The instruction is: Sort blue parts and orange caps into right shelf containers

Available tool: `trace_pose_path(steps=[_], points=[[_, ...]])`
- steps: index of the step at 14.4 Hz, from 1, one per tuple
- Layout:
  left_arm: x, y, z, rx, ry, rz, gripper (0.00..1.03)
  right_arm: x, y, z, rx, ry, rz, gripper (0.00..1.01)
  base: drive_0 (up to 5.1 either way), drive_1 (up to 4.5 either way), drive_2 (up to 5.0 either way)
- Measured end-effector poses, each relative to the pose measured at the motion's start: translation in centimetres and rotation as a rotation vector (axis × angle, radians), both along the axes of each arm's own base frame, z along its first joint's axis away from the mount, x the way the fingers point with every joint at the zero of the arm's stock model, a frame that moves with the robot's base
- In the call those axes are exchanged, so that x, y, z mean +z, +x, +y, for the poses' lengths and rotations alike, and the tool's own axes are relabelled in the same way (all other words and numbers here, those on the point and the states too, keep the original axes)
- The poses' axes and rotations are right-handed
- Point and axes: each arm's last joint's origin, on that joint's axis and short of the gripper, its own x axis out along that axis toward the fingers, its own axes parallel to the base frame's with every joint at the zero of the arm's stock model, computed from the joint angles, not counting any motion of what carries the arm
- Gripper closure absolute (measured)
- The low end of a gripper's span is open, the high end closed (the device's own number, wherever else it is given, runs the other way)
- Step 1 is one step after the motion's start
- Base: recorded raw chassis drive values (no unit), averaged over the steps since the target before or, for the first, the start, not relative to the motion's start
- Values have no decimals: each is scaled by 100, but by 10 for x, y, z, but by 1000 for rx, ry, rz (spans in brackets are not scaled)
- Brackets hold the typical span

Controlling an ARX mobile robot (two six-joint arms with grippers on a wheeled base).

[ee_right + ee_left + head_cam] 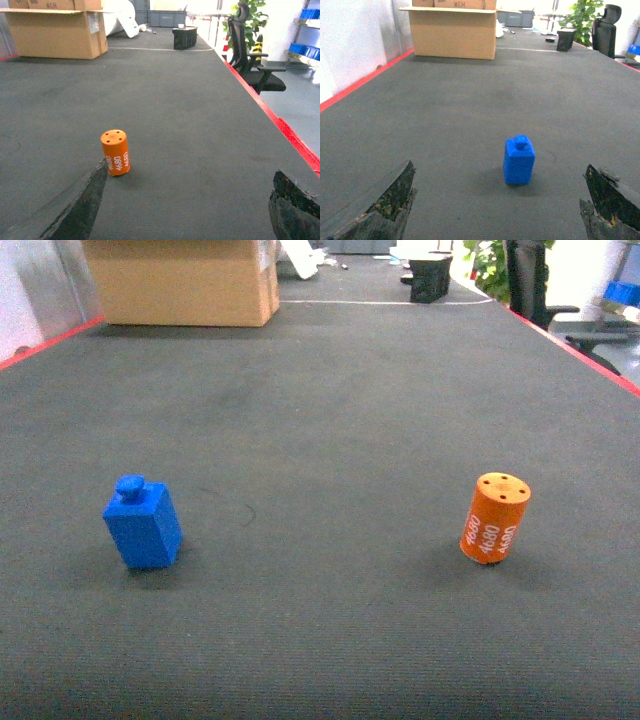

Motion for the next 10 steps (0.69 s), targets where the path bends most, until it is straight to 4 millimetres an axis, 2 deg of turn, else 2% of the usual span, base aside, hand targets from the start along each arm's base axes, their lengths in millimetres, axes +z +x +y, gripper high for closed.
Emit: trace_pose_path(steps=[10], points=[[0, 0, 0, -1, 0, -3, 5, 0, 0, 0, 0, 0, -3, 3, 0, 0, 0]])
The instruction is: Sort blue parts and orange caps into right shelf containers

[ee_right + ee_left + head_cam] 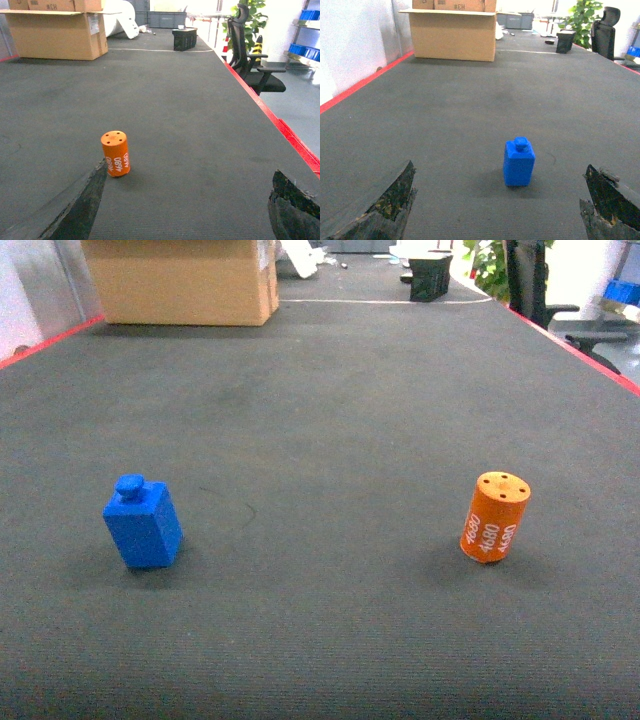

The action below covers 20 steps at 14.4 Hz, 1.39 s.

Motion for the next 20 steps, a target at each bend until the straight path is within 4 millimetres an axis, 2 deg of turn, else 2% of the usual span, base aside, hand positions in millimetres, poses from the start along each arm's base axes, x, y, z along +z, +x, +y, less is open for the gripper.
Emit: trace_pose_path(steps=[20], points=[[0, 0, 0, 0, 0, 0, 5, 0, 0, 0, 0, 0, 0, 3, 0, 0, 0]])
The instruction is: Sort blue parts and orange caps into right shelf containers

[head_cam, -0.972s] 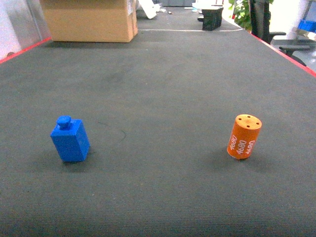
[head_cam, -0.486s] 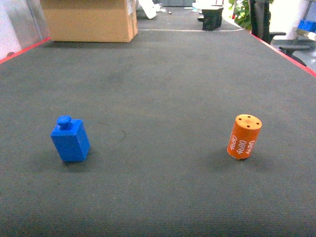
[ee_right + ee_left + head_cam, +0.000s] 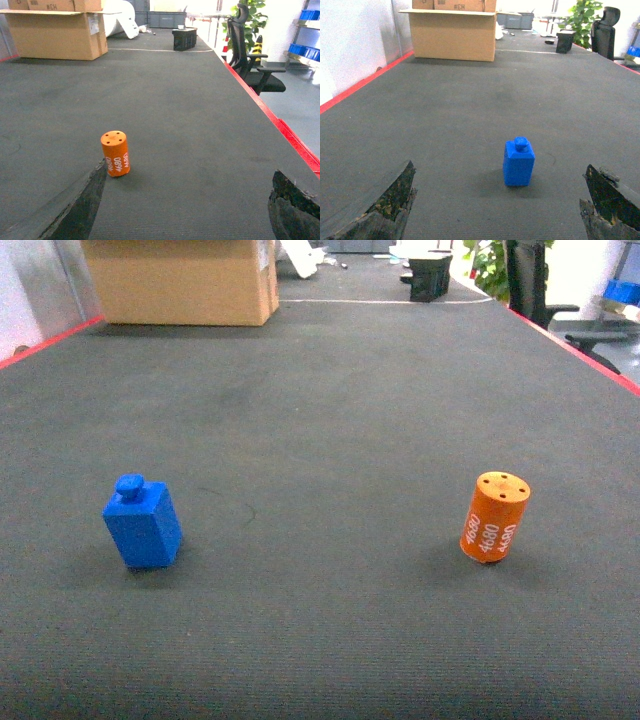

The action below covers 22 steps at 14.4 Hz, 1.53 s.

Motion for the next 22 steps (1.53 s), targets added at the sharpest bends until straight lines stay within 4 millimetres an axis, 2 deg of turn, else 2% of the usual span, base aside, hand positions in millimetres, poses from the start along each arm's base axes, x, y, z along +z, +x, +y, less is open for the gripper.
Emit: trace_pose_path(steps=[14, 15, 16, 17, 18, 19, 20, 21, 22], points=[[0, 0, 0, 0, 0, 0, 5, 0, 0, 0, 0, 0, 0, 3, 0, 0, 0], [0, 0, 0, 13, 3, 2, 5, 0, 0, 0, 0, 0, 0, 3, 0, 0, 0], [3, 5, -5, 119, 9, -15, 5, 5, 2, 3, -79, 17, -43, 3, 0, 0, 0], [3, 21, -12, 199, 14, 7, 5, 9, 14, 11, -111, 47, -59, 3, 0, 0, 0], [4, 35, -7, 256, 8, 7, 5, 9, 26, 14, -117, 53, -58, 3, 0, 0, 0], [13, 58, -6, 247, -6, -20, 5, 11, 42, 18, -102, 67, -60, 3, 0, 0, 0], [23, 87, -10, 197, -14, -51, 5, 20, 67, 30, -45, 83, -83, 3, 0, 0, 0], [20, 119, -17, 160, -21, -28, 5, 21, 97, 43, -4, 90, -80, 3, 0, 0, 0], [6, 143, -24, 133, -14, 46, 5, 8, 121, 52, 9, 82, -10, 3, 0, 0, 0]])
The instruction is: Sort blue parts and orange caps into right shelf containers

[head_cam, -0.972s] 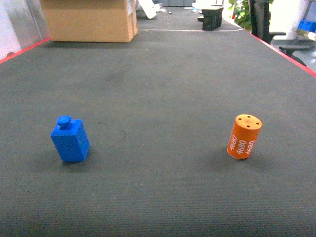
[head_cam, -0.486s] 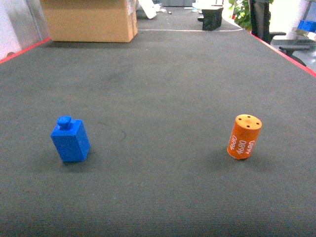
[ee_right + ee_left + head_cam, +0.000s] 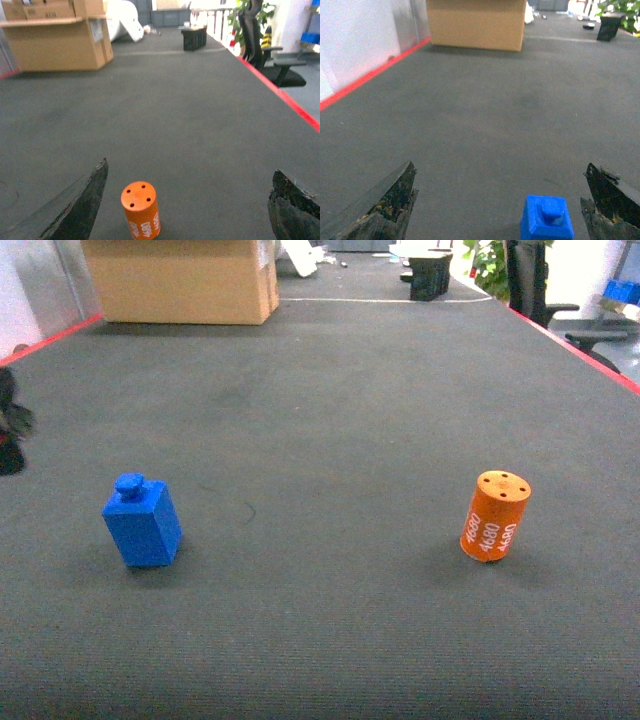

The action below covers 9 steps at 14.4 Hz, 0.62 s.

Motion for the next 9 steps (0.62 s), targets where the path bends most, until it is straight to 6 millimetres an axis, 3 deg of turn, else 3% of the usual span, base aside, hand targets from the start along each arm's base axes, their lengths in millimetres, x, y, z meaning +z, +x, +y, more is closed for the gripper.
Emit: trace_pose_path(steps=[1, 6, 9], points=[[-9, 12, -4, -19, -4, 43, 5, -10, 13, 6, 15, -11, 54, 3, 0, 0, 0], [-25, 37, -16, -60, -18, 88, 5, -27, 43, 20, 39, -31, 126, 3, 0, 0, 0], [-46, 59, -27, -86, -36, 141, 5, -48, 65, 29, 44, -41, 192, 3, 0, 0, 0]])
